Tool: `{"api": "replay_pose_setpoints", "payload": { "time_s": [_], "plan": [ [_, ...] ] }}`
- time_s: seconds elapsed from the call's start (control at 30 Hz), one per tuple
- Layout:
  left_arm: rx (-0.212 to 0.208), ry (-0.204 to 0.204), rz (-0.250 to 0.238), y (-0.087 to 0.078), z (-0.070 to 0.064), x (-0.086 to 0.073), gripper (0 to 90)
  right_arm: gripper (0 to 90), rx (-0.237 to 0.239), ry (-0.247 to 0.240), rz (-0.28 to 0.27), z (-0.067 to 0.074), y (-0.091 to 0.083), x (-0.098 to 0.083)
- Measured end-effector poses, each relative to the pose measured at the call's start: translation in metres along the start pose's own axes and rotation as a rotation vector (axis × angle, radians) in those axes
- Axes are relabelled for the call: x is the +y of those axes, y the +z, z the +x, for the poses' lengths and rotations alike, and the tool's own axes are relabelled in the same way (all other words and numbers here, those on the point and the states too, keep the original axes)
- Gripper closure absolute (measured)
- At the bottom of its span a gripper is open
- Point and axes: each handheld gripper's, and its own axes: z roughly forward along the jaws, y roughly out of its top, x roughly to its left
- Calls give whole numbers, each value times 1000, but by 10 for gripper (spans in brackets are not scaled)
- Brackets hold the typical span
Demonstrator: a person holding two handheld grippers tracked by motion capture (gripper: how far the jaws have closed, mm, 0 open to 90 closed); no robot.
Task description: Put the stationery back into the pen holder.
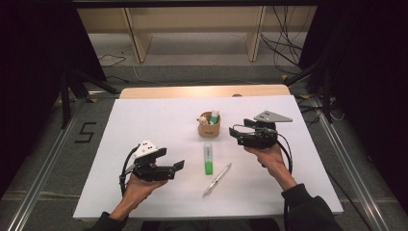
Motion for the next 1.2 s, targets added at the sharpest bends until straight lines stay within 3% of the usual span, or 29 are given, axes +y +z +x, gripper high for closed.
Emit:
{"api": "replay_pose_setpoints", "payload": {
  "time_s": [0.17, 0.77, 0.97, 1.07, 1.2],
  "plan": [
    [-5, 10, 39, 13, -5, 4, 147, 293, -14, 4, -3, -3, -12, -14],
    [-72, 43, 68, 44, -21, 17, 172, 286, -22, 29, -24, -2, -51, -47],
    [-105, 75, 86, 56, -28, 18, 275, 278, -20, 38, -28, -1, -62, -55],
    [-120, 91, 92, 62, -33, 18, 372, 276, -19, 41, -29, 1, -67, -59],
    [-103, 108, 97, 72, -39, 16, 542, 276, -22, 35, -22, 3, -73, -65]
  ]
}}
